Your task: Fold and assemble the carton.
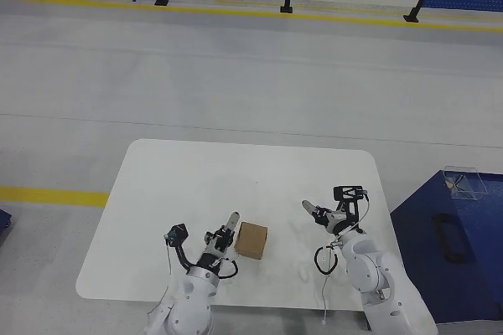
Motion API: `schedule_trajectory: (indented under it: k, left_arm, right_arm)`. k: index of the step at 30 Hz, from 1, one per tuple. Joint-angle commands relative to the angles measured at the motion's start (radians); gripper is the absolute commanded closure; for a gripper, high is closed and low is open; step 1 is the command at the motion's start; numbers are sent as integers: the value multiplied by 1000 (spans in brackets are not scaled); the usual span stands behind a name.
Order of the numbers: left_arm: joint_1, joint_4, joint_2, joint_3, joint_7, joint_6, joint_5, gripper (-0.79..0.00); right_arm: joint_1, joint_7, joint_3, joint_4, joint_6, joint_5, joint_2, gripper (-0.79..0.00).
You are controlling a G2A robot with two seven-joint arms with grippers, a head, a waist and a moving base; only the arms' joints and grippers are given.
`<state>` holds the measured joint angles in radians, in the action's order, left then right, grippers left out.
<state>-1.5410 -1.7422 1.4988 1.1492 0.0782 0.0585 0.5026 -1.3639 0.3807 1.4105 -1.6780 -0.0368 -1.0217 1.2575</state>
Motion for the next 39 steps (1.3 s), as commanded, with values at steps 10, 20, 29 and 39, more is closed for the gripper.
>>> schedule_trajectory:
  k: [10, 20, 29, 39]
  left_arm:
    - [43, 175, -2, -170, 76, -79, 494, 0]
    - [93, 245, 10, -182, 74, -11, 474, 0]
    - [131, 305, 20, -194, 68, 58, 491, 0]
    - [142, 328, 24, -200, 55, 97, 516, 0]
  right_arm:
    - [0, 0, 0, 0, 0, 0, 0, -785]
    - [0, 0, 0, 0, 0, 0, 0, -785]
    - [0, 0, 0, 0, 0, 0, 0, -785]
    - [0, 0, 0, 0, 0, 0, 0, -785]
